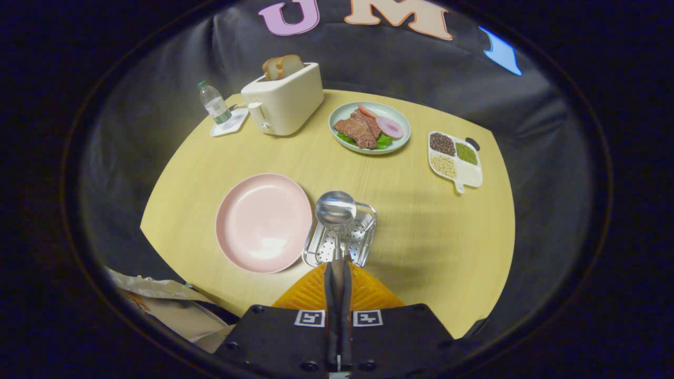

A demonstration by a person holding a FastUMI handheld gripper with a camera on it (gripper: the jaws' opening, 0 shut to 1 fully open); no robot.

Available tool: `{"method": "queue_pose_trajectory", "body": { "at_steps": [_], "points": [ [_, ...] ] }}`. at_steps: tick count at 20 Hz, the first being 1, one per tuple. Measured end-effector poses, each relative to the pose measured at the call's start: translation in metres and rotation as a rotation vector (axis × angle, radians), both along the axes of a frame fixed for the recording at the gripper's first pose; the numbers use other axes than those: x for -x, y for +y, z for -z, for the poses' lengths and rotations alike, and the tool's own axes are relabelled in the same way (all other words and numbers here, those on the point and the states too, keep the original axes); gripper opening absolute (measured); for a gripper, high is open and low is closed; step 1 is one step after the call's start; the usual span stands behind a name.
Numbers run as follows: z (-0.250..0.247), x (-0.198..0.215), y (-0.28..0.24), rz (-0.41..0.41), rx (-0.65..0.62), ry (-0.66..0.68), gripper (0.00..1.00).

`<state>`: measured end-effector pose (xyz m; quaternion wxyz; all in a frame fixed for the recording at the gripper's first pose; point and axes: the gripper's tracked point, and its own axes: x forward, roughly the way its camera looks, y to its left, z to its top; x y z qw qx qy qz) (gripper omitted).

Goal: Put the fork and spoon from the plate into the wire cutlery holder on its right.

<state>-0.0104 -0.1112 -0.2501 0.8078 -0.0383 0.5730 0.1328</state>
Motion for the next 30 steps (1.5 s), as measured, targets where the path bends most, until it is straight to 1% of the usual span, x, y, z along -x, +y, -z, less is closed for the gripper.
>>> {"method": "queue_pose_trajectory", "body": {
  "at_steps": [3,23,26,30],
  "points": [
    [0.003,-0.001,-0.005,0.005,-0.003,0.014,0.05],
    [0.01,0.008,-0.003,-0.028,0.02,0.048,0.05],
    [0.009,0.008,0.0,-0.03,0.01,0.05,0.18],
    [0.002,0.006,0.004,-0.027,-0.003,0.022,0.51]
  ]
}}
